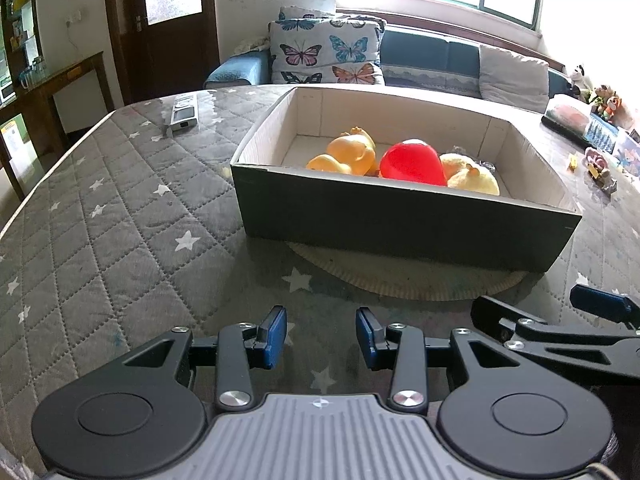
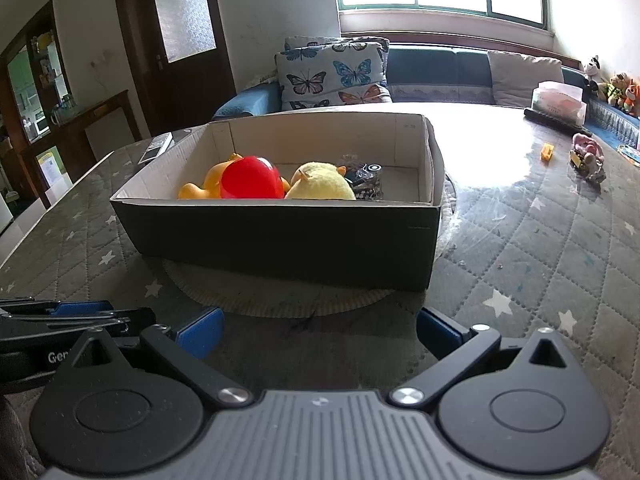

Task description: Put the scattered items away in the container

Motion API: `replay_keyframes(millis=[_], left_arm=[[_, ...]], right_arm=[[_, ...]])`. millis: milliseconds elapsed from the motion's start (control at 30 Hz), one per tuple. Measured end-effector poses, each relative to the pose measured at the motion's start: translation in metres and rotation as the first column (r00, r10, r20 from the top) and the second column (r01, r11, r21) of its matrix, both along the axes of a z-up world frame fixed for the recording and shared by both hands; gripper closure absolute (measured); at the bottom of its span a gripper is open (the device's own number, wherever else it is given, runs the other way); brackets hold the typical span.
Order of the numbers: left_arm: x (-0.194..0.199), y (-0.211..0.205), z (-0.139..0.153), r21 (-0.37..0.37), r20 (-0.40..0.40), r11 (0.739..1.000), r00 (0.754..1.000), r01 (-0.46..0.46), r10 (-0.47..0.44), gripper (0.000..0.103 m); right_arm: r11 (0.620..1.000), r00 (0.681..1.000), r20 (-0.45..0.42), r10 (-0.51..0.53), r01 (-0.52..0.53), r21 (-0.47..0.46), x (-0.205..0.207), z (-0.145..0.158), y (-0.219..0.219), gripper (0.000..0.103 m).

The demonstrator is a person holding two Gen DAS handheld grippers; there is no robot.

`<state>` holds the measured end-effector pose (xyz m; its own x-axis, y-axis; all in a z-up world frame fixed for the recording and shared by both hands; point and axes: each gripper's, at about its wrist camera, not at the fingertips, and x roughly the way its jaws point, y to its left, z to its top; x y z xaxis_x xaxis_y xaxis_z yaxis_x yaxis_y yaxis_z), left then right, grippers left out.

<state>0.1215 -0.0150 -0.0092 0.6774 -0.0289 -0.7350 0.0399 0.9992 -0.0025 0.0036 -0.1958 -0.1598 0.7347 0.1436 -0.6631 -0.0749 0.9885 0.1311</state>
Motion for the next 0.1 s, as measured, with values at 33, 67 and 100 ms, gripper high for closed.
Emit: replay_keyframes(millis=[33,67,100], left_arm=[[0.0005,-0.0001,0.0002,0.001,0.002,1.0,1.0,0.0,0.0,0.063],[0.0009,-0.0001,0.0005,0.0,0.003,1.0,1.0,-0.001,0.001,0.063],[0.0014,0.0,0.0007,0.0,0.005,1.0,1.0,-0.001,0.001,0.063]], right_arm=[[1.0,1.0,-0.001,0.0,0.0,-0.001,0.0002,-0.0002,0.0002,0.0],[1.0,1.0,-0.002,0.0,0.0,-0.001,0.0005,-0.0005,0.0004,0.0],[1.0,1.0,-0.002,-0.001,0.001,-0.001,0.0009,-0.0006,0.0004,0.0]])
